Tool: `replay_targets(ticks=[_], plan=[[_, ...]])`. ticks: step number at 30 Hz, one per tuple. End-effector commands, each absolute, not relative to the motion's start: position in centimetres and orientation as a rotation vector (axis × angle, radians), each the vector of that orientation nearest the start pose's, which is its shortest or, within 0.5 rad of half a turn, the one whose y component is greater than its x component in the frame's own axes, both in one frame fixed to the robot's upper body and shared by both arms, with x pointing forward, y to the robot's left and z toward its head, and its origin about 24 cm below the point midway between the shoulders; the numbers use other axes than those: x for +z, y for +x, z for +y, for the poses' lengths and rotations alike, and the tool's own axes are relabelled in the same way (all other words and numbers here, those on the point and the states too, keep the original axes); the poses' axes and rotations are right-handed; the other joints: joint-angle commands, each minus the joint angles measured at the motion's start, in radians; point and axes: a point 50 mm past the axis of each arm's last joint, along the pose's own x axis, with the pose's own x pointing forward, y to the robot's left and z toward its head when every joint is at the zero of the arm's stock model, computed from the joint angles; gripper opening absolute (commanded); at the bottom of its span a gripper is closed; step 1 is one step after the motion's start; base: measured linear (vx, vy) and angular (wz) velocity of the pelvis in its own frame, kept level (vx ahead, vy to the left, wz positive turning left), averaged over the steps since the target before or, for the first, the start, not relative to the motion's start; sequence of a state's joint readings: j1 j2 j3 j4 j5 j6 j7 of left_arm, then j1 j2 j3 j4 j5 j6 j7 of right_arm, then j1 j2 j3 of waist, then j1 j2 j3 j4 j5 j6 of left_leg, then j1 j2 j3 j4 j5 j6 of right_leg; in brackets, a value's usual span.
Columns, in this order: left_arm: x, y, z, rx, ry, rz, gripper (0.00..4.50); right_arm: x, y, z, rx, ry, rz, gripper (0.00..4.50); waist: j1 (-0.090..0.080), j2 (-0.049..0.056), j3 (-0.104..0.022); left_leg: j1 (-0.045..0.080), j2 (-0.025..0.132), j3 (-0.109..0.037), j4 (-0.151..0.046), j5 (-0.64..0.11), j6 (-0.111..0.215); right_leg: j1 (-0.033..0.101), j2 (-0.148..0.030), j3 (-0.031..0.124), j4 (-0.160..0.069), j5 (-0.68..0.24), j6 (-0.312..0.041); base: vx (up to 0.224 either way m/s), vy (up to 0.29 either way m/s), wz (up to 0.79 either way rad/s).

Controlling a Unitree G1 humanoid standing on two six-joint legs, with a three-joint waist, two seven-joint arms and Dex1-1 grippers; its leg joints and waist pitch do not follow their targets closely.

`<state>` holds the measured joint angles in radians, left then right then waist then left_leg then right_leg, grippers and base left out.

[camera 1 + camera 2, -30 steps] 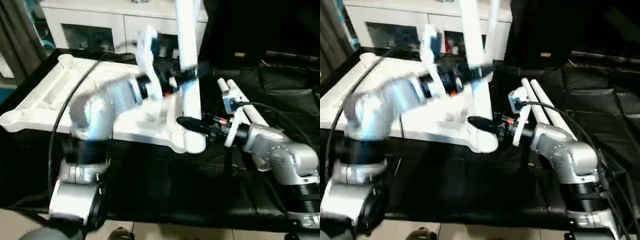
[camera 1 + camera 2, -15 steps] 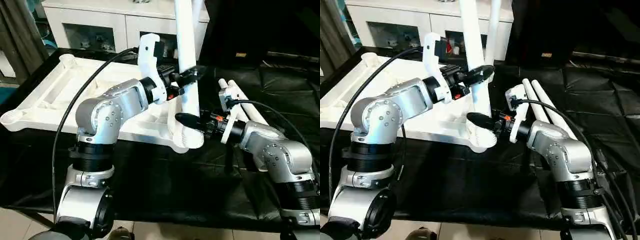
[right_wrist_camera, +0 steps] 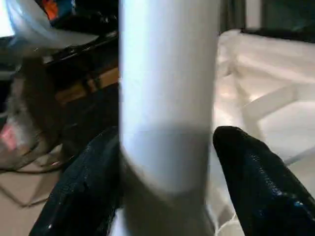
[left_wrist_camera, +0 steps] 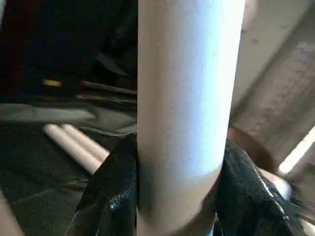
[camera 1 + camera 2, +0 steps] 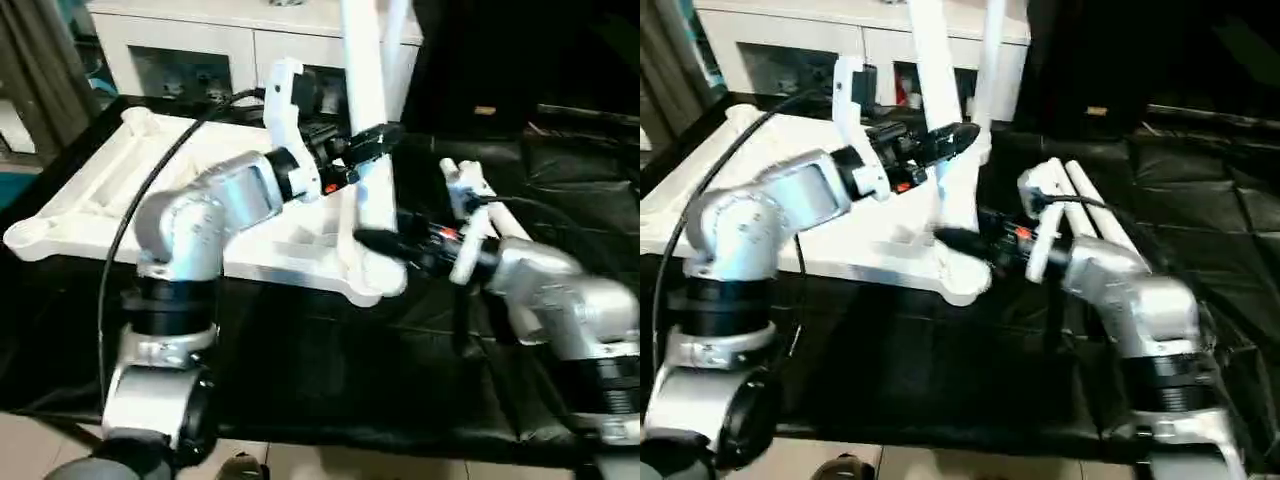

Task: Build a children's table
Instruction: Pick table leg

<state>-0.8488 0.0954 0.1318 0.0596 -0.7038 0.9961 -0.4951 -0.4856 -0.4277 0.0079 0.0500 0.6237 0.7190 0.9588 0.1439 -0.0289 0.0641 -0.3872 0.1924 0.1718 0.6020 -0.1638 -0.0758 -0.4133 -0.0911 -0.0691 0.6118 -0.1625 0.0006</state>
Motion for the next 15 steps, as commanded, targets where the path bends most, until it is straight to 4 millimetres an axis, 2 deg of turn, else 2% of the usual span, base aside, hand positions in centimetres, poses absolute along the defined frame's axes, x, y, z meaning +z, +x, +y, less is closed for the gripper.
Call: replay_targets(ticks=[1,6,7,15], plan=[[22.9,32.4,6.3,-1.171,-0.474,0.135,1.84,13.7,29.5,-15.2,1.211,0.309,0.251,3.09,0.0,-0.012,-0.082,0.013,0.021,-0.001,-0.062,-0.145,0.038,0.063,-0.044,0.034,-0.062,-0.182,-0.195,0.0,0.0,0.0],[23.0,32.1,6.4,-1.25,-0.522,0.154,1.84,14.4,29.4,-15.7,1.241,0.378,0.262,3.09,0.0,-0.011,-0.08,0.014,0.023,-0.002,-0.063,-0.16,0.029,0.061,-0.047,0.033,-0.069,-0.236,-0.186,0.0,0.0,0.0],[23.0,32.0,6.4,-1.265,-0.532,0.156,1.84,14.5,29.3,-15.8,1.251,0.386,0.264,3.09,0.0,-0.015,-0.08,0.014,0.023,-0.001,-0.063,-0.159,0.028,0.062,-0.047,0.033,-0.068,-0.237,-0.185,0.0,0.0,0.0],[22.9,31.4,6.4,-1.332,-0.533,0.173,1.84,14.7,28.9,-15.9,1.304,0.408,0.304,3.09,0.003,-0.014,-0.081,0.013,0.024,-0.002,-0.063,-0.143,0.024,0.061,-0.048,0.034,-0.065,-0.235,-0.178,0.0,0.0,0.0]])
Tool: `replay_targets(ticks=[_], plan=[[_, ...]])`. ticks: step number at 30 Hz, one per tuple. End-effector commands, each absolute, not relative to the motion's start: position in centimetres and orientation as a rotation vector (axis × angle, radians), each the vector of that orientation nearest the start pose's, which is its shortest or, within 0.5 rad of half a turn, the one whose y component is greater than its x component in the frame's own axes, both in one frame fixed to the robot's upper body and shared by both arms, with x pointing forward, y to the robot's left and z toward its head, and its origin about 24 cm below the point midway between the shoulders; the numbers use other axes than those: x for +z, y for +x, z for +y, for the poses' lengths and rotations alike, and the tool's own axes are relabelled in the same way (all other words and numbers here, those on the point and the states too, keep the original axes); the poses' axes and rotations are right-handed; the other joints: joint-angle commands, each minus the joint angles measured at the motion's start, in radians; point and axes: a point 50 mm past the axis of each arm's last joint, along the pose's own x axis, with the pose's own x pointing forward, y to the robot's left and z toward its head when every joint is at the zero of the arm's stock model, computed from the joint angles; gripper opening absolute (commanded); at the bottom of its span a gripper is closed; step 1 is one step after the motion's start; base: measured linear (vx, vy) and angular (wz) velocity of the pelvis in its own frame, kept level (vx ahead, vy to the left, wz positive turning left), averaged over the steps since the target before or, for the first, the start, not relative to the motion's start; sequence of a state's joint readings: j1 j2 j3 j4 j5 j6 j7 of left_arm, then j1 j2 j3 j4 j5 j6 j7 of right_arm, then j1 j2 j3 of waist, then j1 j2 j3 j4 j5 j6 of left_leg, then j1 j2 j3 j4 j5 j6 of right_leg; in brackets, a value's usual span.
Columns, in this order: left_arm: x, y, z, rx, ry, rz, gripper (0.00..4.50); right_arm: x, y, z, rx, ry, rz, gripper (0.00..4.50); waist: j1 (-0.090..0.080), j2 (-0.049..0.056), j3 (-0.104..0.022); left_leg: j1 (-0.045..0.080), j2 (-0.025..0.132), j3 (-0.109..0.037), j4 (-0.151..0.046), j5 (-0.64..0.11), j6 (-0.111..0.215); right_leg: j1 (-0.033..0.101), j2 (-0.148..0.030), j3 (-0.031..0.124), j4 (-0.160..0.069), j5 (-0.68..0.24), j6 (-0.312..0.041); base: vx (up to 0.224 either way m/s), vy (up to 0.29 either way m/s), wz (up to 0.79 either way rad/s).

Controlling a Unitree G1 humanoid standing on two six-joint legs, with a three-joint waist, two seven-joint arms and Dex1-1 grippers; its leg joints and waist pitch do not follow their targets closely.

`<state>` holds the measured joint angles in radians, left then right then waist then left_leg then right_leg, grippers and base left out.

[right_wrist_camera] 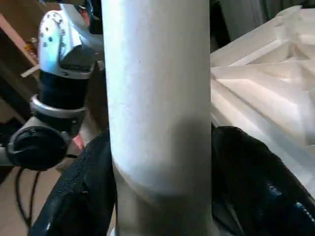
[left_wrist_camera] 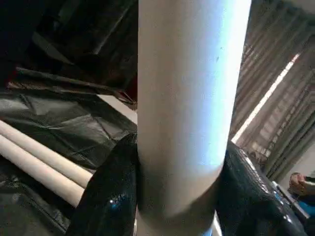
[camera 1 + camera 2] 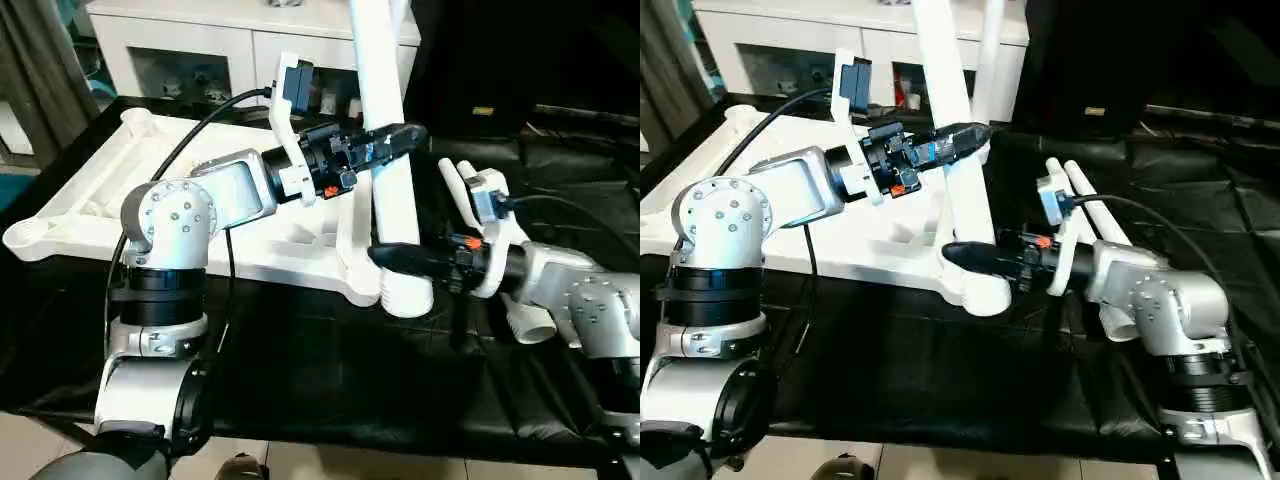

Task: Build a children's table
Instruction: Pick table leg

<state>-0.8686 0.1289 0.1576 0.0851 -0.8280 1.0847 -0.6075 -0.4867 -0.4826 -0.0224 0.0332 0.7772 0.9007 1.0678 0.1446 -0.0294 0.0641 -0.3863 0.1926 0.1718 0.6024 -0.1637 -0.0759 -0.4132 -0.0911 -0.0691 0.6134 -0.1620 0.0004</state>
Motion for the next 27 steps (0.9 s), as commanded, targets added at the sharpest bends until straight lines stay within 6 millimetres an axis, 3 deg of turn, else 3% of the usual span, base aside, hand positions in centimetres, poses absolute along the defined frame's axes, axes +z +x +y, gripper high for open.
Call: replay_targets(ticks=[1,5,6,12,15,17,22,24,27], plan=[[22.9,31.4,6.4,-1.34,-0.534,0.173,1.84,14.7,28.9,-15.9,1.303,0.406,0.304,3.09,0.003,-0.014,-0.082,0.012,0.024,-0.002,-0.063,-0.139,0.024,0.061,-0.048,0.034,-0.067,-0.23,-0.179,0.0,0.0,0.0],[22.7,31.2,6.4,-1.356,-0.52,0.175,1.84,15.1,29.0,-16.1,1.304,0.384,0.286,3.09,0.002,-0.017,-0.082,0.012,0.024,-0.001,-0.063,-0.136,0.022,0.061,-0.048,0.034,-0.066,-0.228,-0.178,0.0,0.0,0.0],[22.6,31.2,6.4,-1.352,-0.51,0.176,1.84,15.1,28.9,-16.1,1.307,0.375,0.288,2.8,0.003,-0.016,-0.081,0.012,0.024,-0.001,-0.063,-0.137,0.021,0.061,-0.048,0.034,-0.067,-0.234,-0.174,0.0,0.0,0.0],[22.4,31.7,6.4,-1.288,-0.479,0.159,1.84,13.9,29.4,-15.4,1.228,0.332,0.304,2.53,0.003,-0.018,-0.081,0.011,0.024,-0.001,-0.064,-0.136,0.012,0.059,-0.049,0.034,-0.068,-0.248,-0.162,0.0,0.0,0.0],[22.4,31.8,6.4,-1.272,-0.482,0.15,1.84,13.5,29.6,-14.9,1.191,0.308,0.292,2.25,0.002,-0.014,-0.081,0.012,0.025,-0.002,-0.065,-0.145,0.005,0.059,-0.049,0.034,-0.068,-0.258,-0.154,0.0,0.0,0.0],[22.4,31.8,6.5,-1.271,-0.488,0.147,1.84,13.4,29.7,-14.7,1.18,0.3,0.285,2.0,0.0,-0.017,-0.082,0.011,0.024,-0.002,-0.065,-0.147,0.005,0.06,-0.049,0.034,-0.068,-0.257,-0.153,0.0,0.0,0.0],[22.3,31.8,6.5,-1.26,-0.486,0.139,1.84,13.1,30.0,-13.8,1.122,0.284,0.26,1.93,-0.002,-0.014,-0.083,0.012,0.025,-0.002,-0.066,-0.139,0.007,0.058,-0.048,0.034,-0.064,-0.227,-0.166,0.0,0.0,0.0],[21.9,33.1,6.6,-1.092,-0.435,0.109,1.84,12.9,30.6,-13.2,1.026,0.238,0.225,1.93,-0.003,-0.011,-0.081,0.012,0.027,-0.003,-0.068,-0.141,0.003,0.056,-0.047,0.035,-0.065,-0.218,-0.164,0.0,0.0,0.0],[21.6,33.7,6.7,-1.002,-0.404,0.107,1.84,12.7,31.1,-12.8,0.948,0.221,0.206,1.92,-0.004,-0.013,-0.081,0.014,0.025,-0.003,-0.07,-0.147,-0.009,0.056,-0.048,0.036,-0.068,-0.228,-0.15,0.0,0.0,0.0]])
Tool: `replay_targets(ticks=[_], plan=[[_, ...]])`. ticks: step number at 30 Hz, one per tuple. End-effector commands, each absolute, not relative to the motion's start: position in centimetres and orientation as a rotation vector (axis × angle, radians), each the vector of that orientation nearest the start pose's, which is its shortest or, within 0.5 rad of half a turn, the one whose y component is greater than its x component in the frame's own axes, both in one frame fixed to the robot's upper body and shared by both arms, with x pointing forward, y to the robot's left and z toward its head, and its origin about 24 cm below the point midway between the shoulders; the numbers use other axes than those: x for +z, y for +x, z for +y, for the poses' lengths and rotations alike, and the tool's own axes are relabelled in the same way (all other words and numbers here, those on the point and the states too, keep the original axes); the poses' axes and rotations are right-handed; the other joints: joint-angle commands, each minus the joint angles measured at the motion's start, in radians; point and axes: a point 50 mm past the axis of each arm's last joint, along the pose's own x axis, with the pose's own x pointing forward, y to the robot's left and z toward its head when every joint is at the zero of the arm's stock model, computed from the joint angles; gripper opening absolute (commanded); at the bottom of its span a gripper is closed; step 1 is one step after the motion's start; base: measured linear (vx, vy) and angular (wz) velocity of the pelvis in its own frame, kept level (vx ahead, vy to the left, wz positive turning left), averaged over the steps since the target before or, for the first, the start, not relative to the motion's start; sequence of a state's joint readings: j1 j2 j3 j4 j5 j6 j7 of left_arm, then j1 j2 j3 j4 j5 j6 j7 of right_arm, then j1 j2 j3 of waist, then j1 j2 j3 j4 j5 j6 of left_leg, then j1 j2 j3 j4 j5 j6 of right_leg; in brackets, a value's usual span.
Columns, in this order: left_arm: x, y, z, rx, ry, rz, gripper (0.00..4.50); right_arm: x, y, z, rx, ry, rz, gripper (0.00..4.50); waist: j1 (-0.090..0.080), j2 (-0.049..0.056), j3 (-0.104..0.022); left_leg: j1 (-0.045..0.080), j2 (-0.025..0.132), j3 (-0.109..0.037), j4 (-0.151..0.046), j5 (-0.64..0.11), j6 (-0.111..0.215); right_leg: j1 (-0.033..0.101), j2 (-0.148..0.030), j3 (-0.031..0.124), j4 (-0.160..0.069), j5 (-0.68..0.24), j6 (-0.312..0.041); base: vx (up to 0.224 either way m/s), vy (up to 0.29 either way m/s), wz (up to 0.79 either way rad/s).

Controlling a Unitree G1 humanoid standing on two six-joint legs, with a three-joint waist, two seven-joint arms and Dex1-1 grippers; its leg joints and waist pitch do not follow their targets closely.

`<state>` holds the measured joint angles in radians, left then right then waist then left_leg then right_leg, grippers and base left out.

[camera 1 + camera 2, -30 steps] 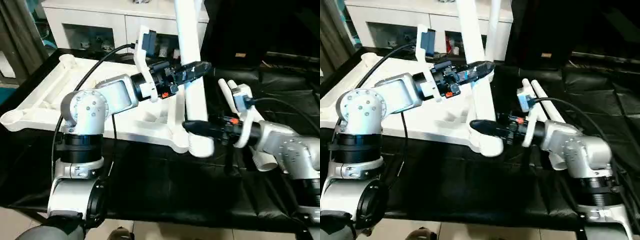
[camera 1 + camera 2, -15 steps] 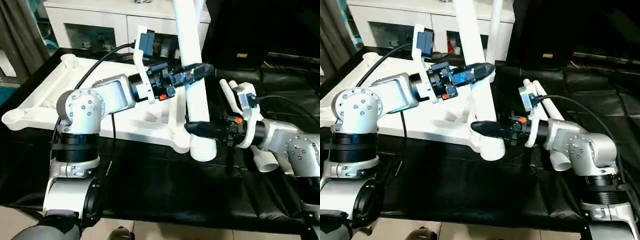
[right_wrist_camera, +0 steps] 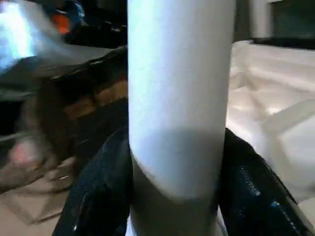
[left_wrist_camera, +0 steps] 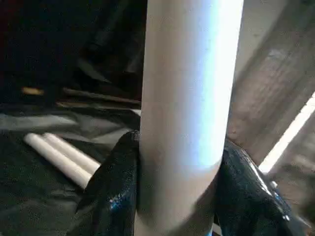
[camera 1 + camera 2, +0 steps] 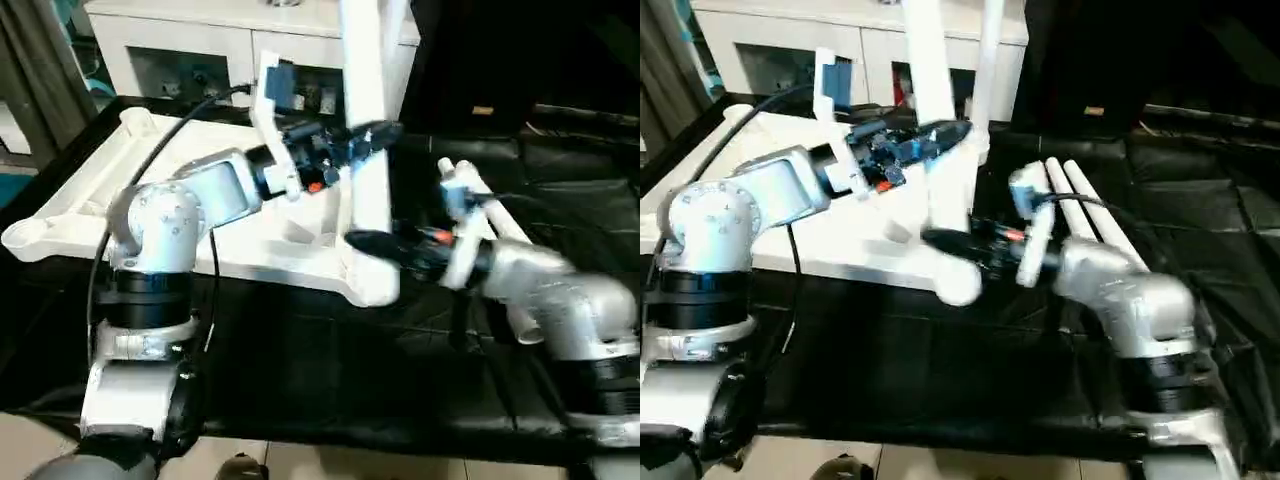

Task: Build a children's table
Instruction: Pick table leg

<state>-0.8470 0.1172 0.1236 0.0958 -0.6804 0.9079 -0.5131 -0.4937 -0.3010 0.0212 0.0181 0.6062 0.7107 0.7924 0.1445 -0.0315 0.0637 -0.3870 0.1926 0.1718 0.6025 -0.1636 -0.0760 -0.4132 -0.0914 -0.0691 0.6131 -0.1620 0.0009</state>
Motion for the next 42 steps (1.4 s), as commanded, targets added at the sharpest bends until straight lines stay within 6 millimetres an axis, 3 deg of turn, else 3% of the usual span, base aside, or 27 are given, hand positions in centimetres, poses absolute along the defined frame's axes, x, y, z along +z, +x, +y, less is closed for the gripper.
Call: replay_targets(ticks=[1,5,12,25,27,33,38,39,42], plan=[[21.4,33.9,6.7,-0.964,-0.394,0.103,1.84,12.7,31.3,-12.5,0.925,0.21,0.193,1.91,-0.003,-0.01,-0.082,0.015,0.025,-0.003,-0.07,-0.151,-0.011,0.058,-0.049,0.035,-0.067,-0.233,-0.148,0.0,0.0,0.0],[20.5,34.9,6.6,-0.744,-0.34,0.085,1.84,12.5,31.6,-11.0,0.836,0.204,0.137,1.91,-0.005,-0.009,-0.081,0.013,0.025,-0.005,-0.072,-0.165,-0.02,0.057,-0.05,0.036,-0.07,-0.24,-0.127,0.0,0.0,0.0],[18.9,34.4,5.2,-0.694,-0.248,0.106,1.84,11.9,32.4,-9.9,0.706,0.123,0.111,1.91,-0.011,-0.002,-0.082,0.014,0.025,-0.005,-0.073,-0.165,-0.022,0.054,-0.045,0.038,-0.067,-0.201,-0.126,0.0,0.0,0.0],[18.3,34.9,5.6,-0.634,-0.191,0.119,1.84,12.0,32.7,-9.4,0.673,0.082,0.08,1.9,-0.014,0.0,-0.081,0.015,0.024,-0.006,-0.075,-0.197,-0.021,0.055,-0.044,0.038,-0.069,-0.212,-0.122,0.0,0.0,0.0],[18.2,34.8,5.4,-0.655,-0.214,0.126,2.39,12.0,32.8,-9.3,0.671,0.075,0.077,1.9,-0.015,0.001,-0.081,0.015,0.024,-0.006,-0.074,-0.193,-0.022,0.056,-0.044,0.038,-0.066,-0.191,-0.131,0.0,0.0,0.0],[18.3,34.9,5.6,-0.627,-0.217,0.128,2.95,12.0,32.8,-9.3,0.672,0.074,0.072,1.89,-0.016,0.002,-0.081,0.016,0.024,-0.006,-0.075,-0.199,-0.022,0.056,-0.043,0.038,-0.067,-0.187,-0.136,0.0,0.0,0.0],[18.4,35.0,5.7,-0.608,-0.265,0.135,2.97,12.0,32.9,-9.2,0.671,0.071,0.067,1.89,-0.017,0.0,-0.082,0.015,0.023,-0.005,-0.073,-0.193,-0.015,0.058,-0.043,0.038,-0.065,-0.17,-0.143,0.0,0.0,0.0],[18.4,35.0,5.7,-0.608,-0.265,0.135,2.66,12.0,32.9,-9.2,0.671,0.071,0.067,1.89,-0.016,0.001,-0.082,0.015,0.023,-0.006,-0.073,-0.192,-0.015,0.057,-0.043,0.038,-0.065,-0.171,-0.143,0.0,0.0,0.0],[18.8,35.1,5.8,-0.596,-0.305,0.125,2.45,12.1,32.9,-9.1,0.675,0.058,0.062,1.89,-0.017,0.0,-0.081,0.016,0.023,-0.005,-0.073,-0.198,-0.014,0.057,-0.043,0.038,-0.066,-0.177,-0.143,0.0,0.0,0.0]])
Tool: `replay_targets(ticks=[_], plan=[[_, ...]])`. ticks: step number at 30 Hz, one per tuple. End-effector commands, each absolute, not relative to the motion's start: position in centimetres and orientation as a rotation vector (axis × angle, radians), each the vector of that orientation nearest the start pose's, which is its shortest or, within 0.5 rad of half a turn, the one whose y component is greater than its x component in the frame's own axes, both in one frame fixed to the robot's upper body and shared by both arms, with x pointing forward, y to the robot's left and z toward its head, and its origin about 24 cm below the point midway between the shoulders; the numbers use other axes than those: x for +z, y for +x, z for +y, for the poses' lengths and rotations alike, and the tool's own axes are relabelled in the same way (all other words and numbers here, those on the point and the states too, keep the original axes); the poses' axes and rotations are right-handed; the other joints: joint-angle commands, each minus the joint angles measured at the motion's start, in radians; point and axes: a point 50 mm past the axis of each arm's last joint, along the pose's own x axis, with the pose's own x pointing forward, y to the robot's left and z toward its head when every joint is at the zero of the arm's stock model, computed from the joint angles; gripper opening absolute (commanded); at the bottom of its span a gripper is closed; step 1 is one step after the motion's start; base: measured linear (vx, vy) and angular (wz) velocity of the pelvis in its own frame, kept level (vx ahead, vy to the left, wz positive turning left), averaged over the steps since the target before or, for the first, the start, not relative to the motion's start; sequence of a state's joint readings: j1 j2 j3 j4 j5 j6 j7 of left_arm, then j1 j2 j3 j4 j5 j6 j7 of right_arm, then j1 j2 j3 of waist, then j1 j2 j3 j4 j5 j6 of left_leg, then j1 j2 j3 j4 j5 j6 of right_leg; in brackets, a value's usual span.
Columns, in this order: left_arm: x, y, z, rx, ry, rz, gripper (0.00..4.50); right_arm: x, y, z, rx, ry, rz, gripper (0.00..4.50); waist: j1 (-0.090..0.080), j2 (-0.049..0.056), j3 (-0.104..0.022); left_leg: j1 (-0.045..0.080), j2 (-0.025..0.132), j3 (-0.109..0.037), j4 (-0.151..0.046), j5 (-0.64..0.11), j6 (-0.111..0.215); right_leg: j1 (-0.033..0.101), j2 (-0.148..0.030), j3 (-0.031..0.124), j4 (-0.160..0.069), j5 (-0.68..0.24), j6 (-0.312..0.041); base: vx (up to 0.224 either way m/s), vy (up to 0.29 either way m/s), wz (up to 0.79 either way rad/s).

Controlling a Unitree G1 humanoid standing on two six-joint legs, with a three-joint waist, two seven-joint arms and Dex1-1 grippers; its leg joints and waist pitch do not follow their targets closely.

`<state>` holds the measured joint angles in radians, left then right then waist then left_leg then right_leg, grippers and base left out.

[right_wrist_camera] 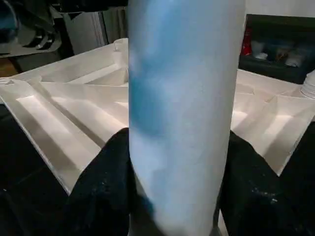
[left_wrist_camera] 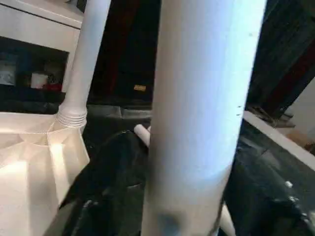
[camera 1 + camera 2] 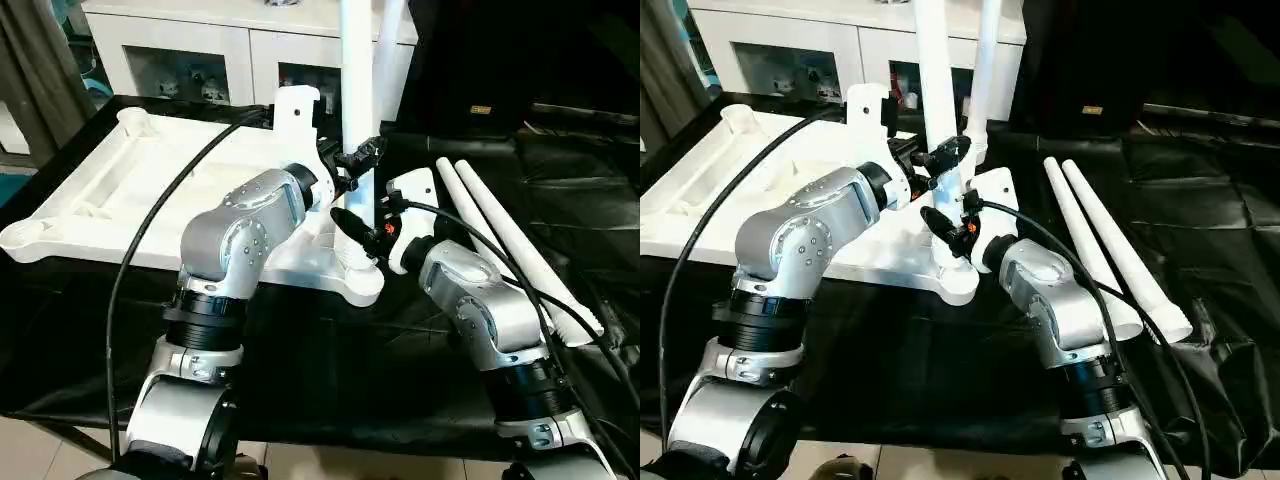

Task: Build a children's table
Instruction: Pick table leg

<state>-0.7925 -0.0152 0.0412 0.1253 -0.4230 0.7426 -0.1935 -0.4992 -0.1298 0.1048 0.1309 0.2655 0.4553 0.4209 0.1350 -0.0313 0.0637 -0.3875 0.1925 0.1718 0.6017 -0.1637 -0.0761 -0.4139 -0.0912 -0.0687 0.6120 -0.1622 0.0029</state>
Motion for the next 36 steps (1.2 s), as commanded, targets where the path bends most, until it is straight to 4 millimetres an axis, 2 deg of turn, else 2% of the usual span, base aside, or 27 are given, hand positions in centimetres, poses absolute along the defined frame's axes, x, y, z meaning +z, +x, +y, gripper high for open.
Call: replay_targets(ticks=[1,5,7,8,9,10,14,15,17,18,19,20,21,25,26,29,30,32,36], plan=[[18.8,35.2,5.8,-0.599,-0.314,0.124,2.45,12.1,32.8,-9.0,0.678,0.052,0.062,1.89,-0.007,0.0,-0.081,0.016,0.024,-0.005,-0.073,-0.201,-0.014,0.058,-0.043,0.037,-0.066,-0.181,-0.145,0.0,0.0,0.0],[18.9,35.2,6.0,-0.585,-0.322,0.116,2.0,12.1,32.8,-8.9,0.689,0.026,0.059,1.89,-0.007,0.0,-0.08,0.016,0.024,-0.006,-0.073,-0.21,-0.014,0.057,-0.043,0.037,-0.068,-0.201,-0.135,0.0,0.0,0.0],[18.9,35.2,6.0,-0.591,-0.324,0.116,1.94,12.2,32.8,-8.8,0.695,0.012,0.051,1.89,-0.007,0.001,-0.08,0.016,0.024,-0.006,-0.073,-0.204,-0.014,0.056,-0.043,0.037,-0.067,-0.194,-0.134,0.0,0.0,0.0],[18.9,35.2,6.1,-0.597,-0.325,0.116,1.91,12.2,32.8,-8.8,0.698,0.006,0.043,2.24,-0.007,0.0,-0.081,0.016,0.024,-0.006,-0.073,-0.204,-0.015,0.057,-0.044,0.037,-0.068,-0.194,-0.134,0.0,0.0,0.0],[18.9,35.2,6.1,-0.597,-0.327,0.115,1.91,12.3,32.8,-8.9,0.699,0.006,0.04,2.24,-0.007,-0.001,-0.081,0.016,0.023,-0.005,-0.073,-0.201,-0.015,0.057,-0.043,0.037,-0.067,-0.191,-0.135,0.0,0.0,0.0],[19.0,35.2,6.2,-0.604,-0.326,0.112,1.89,12.4,32.9,-8.9,0.704,0.015,0.033,2.59,-0.007,-0.002,-0.081,0.016,0.024,-0.005,-0.073,-0.2,-0.012,0.057,-0.043,0.038,-0.067,-0.186,-0.138,0.0,0.0,0.0],[19.4,35.1,6.6,-0.673,-0.301,0.096,1.88,12.9,32.6,-9.4,0.784,0.096,0.048,2.8,-0.012,-0.003,-0.08,0.016,0.022,-0.006,-0.074,-0.204,0.004,0.059,-0.042,0.036,-0.067,-0.194,-0.137,0.0,0.0,0.0],[19.5,35.1,6.6,-0.704,-0.287,0.095,1.87,13.0,32.4,-9.7,0.819,0.11,0.067,3.06,-0.015,-0.006,-0.08,0.016,0.023,-0.005,-0.073,-0.201,0.007,0.059,-0.042,0.037,-0.068,-0.196,-0.138,0.0,0.0,0.0],[19.6,34.7,6.9,-0.794,-0.243,0.096,1.86,13.1,31.7,-10.4,0.925,0.113,0.099,3.11,-0.011,-0.002,-0.08,0.019,0.025,-0.007,-0.073,-0.197,0.011,0.059,-0.043,0.037,-0.065,-0.195,-0.141,0.0,0.0,0.0],[19.7,34.4,7.2,-0.858,-0.219,0.102,1.86,13.2,31.1,-10.9,0.999,0.116,0.127,3.11,-0.009,-0.003,-0.08,0.02,0.024,-0.006,-0.072,-0.189,0.016,0.06,-0.042,0.037,-0.064,-0.185,-0.145,0.0,0.0,0.0],[19.7,34.4,7.2,-0.858,-0.219,0.102,1.86,13.2,31.1,-10.9,0.999,0.116,0.127,3.13,-0.009,-0.003,-0.08,0.02,0.024,-0.006,-0.072,-0.189,0.016,0.06,-0.042,0.037,-0.064,-0.185,-0.145,0.0,0.0,0.0],[19.9,34.1,7.7,-0.944,-0.205,0.106,1.86,13.3,30.2,-11.9,1.088,0.13,0.174,3.14,-0.009,-0.005,-0.079,0.015,0.024,-0.005,-0.072,-0.175,0.019,0.063,-0.043,0.038,-0.061,-0.17,-0.156,0.0,0.0,0.0],[20.2,33.9,7.9,-0.986,-0.218,0.103,1.86,13.3,29.8,-12.4,1.127,0.144,0.199,3.14,-0.007,-0.004,-0.08,0.018,0.025,-0.003,-0.07,-0.166,0.026,0.062,-0.044,0.039,-0.059,-0.158,-0.169,0.0,0.0,0.0],[21.5,32.6,8.0,-1.165,-0.305,0.081,1.86,13.2,29.2,-13.3,1.185,0.154,0.246,3.14,-0.005,-0.005,-0.081,0.016,0.025,-0.002,-0.068,-0.161,0.021,0.061,-0.047,0.038,-0.056,-0.154,-0.203,0.0,0.0,0.0],[21.9,32.2,8.0,-1.206,-0.323,0.072,1.86,13.2,29.0,-13.4,1.199,0.156,0.26,3.14,-0.006,-0.003,-0.079,0.017,0.026,-0.002,-0.068,-0.177,0.014,0.06,-0.049,0.036,-0.057,-0.179,-0.216,0.0,0.0,0.0],[22.3,31.8,7.8,-1.253,-0.344,0.061,1.86,13.0,28.8,-13.5,1.221,0.152,0.285,3.14,-0.007,-0.006,-0.077,0.018,0.026,-0.001,-0.068,-0.203,0.006,0.06,-0.049,0.037,-0.064,-0.227,-0.207,0.0,0.0,0.0],[22.4,31.5,7.7,-1.286,-0.36,0.057,1.86,13.0,28.7,-13.5,1.232,0.157,0.298,2.97,-0.008,-0.01,-0.074,0.017,0.024,-0.001,-0.069,-0.213,0.005,0.06,-0.049,0.037,-0.069,-0.273,-0.182,0.0,0.0,0.0],[22.5,31.3,7.6,-1.321,-0.362,0.058,1.86,13.1,28.5,-13.6,1.241,0.172,0.305,2.97,-0.009,-0.009,-0.075,0.018,0.025,-0.002,-0.069,-0.212,0.003,0.058,-0.048,0.037,-0.072,-0.303,-0.165,0.0,0.0,0.0],[22.4,31.0,7.5,-1.346,-0.361,0.07,1.86,13.3,28.5,-13.7,1.247,0.189,0.31,2.59,-0.008,-0.008,-0.075,0.018,0.027,-0.004,-0.071,-0.213,-0.005,0.056,-0.048,0.037,-0.073,-0.314,-0.151,0.0,0.0,0.0]])
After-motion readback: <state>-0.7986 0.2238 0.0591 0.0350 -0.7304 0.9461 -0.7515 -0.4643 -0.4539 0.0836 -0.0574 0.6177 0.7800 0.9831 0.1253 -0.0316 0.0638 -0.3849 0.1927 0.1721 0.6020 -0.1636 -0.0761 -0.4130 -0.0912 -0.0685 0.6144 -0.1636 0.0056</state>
